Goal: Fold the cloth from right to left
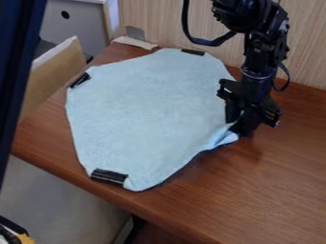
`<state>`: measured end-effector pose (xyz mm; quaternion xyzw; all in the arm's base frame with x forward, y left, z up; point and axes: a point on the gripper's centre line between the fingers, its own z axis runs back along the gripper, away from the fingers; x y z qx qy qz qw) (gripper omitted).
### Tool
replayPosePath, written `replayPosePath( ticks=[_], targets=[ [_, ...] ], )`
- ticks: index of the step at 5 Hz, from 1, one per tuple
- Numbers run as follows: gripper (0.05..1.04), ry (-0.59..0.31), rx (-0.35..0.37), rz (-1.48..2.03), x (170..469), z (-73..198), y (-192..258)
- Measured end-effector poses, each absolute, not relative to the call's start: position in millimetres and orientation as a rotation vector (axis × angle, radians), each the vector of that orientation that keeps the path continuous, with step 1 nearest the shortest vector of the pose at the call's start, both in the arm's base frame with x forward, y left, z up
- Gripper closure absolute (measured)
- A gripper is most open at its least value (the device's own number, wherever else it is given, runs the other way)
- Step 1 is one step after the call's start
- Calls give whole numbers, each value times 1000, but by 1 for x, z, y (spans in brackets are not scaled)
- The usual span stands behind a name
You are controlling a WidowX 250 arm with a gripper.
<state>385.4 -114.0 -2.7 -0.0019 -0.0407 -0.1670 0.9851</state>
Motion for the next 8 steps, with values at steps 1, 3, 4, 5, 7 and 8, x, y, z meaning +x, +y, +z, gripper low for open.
replayPosePath(
  ticks=[1, 3, 4, 5, 7, 8],
  targets=[
    [883, -80, -4, -337, 384, -4, -114],
    [987, -75, -13, -369, 382, -1, -116],
    [987, -106, -22, -391, 385, 22, -119],
    [988, -181, -42, -357, 394, 56, -104],
    [988, -230, -68, -185, 400, 90, -16],
    [988, -214, -64, -76, 392, 82, 35]
  ],
)
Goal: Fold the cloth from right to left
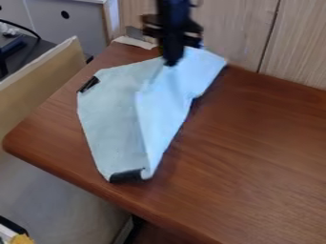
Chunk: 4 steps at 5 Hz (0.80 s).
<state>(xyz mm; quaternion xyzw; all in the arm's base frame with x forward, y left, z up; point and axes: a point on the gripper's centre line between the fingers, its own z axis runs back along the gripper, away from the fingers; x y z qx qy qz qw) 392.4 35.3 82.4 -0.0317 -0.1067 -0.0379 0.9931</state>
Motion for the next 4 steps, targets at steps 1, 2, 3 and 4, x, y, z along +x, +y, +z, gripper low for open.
replayPosePath(
  ticks=[1, 2, 3, 4],
  targets=[
    [988, -208, -65, -31, 381, 69, 62],
    [988, -206, -72, 8, 375, 44, 81],
    [954, -191, -98, 26, 371, 11, 83],
    [757, -178, -98, 64, 367, 1, 90]
  ],
)
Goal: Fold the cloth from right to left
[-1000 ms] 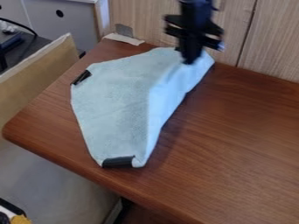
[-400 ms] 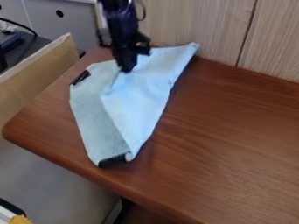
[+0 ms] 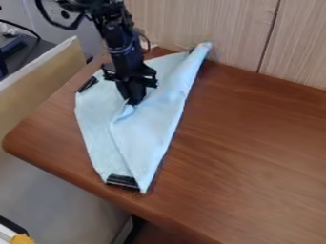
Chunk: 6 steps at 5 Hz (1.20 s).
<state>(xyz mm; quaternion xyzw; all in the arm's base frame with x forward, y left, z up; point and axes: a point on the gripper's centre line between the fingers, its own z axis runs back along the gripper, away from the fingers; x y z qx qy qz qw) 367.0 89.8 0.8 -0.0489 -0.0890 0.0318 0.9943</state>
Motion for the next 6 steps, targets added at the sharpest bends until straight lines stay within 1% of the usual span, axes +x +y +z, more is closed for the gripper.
replayPosePath(
  ticks=[2, 3, 4, 5, 6],
  targets=[
    [171, -150, -70, 38, 372, 5, 92],
    [75, -134, -57, 18, 374, 8, 86],
    [80, -128, -41, -22, 383, 21, 81],
    [83, -138, -20, -66, 392, 48, 70],
    [83, -173, -17, -102, 399, 86, 60]
  ],
)
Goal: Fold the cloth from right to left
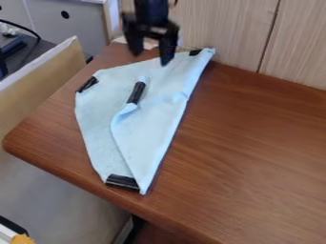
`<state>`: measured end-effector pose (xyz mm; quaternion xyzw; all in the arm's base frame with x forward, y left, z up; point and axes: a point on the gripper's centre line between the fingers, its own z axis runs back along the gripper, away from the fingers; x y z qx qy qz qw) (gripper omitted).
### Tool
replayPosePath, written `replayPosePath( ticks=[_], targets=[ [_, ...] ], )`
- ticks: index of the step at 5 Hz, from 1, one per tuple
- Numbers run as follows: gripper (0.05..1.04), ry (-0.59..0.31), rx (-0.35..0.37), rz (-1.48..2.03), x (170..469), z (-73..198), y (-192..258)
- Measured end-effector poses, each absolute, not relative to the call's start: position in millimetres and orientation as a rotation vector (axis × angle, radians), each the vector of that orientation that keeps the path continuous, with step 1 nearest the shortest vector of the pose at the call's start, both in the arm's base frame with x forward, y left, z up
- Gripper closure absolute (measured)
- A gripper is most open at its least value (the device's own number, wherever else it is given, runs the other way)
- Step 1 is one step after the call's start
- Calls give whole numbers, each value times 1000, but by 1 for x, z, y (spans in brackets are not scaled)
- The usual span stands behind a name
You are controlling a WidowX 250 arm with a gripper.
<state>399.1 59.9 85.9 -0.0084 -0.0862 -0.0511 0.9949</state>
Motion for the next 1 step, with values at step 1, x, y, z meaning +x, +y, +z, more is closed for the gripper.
replayPosePath(
  ticks=[1],
  targets=[
    [83, -155, -25, -117, 397, 99, 53]
  ],
)
